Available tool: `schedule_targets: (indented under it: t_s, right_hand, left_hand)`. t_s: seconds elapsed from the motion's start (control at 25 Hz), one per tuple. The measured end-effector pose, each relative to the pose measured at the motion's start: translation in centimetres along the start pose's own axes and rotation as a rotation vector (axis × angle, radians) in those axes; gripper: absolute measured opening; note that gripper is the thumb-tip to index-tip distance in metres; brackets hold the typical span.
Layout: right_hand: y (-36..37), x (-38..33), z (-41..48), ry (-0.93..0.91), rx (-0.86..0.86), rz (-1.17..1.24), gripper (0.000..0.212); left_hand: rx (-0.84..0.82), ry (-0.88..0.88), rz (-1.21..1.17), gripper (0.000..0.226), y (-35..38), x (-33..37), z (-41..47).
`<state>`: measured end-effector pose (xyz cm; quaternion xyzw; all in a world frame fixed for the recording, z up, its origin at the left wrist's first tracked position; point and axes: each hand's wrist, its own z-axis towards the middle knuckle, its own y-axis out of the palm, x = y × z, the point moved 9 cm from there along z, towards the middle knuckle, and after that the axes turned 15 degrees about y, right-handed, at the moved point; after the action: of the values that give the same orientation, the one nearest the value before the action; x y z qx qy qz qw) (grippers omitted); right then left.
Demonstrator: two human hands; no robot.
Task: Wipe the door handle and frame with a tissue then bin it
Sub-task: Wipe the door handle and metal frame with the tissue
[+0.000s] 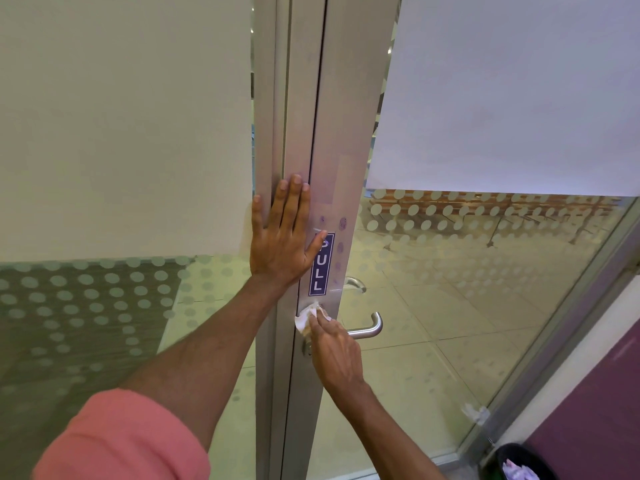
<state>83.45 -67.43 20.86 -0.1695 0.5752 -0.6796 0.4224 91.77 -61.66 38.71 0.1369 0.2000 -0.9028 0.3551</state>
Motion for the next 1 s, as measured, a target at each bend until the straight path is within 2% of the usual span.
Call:
schedule_targets:
  t_s: [0.2, 0.56, 0.68, 0.84, 1.0]
  right_hand:
    - [-0.4, -0.5, -0.5, -0.077, -0.035, -0.043, 0.060]
    - [-5.3, 4.1, -3.8, -0.208, 0.257, 0.107, 0.049]
    - [-4.5, 3.3, -3.1, -0.182, 0.191, 0.103, 0.043]
    - [-1.1, -0.4, -0.6, -0.102, 0.039, 0.021, 0.060]
    - [-0.8, 0.2, -0.6, -0.100, 0.041, 0.039, 0.057]
  left_hand:
    - [0.015, 0.013, -0.009, 0.084, -0.1, 0.1, 0.0]
    - [0.009, 0.012, -0.012, 0.082, -0.2, 0.1, 0.0]
    - [0.010, 0.008, -0.010, 0.083, -0.1, 0.1, 0.0]
    - [0.007, 0.012, -0.013, 0.085, -0.1, 0.1, 0.0]
    - [-0.004, 0.005, 0.003, 0.084, 0.1, 0.0, -0.1]
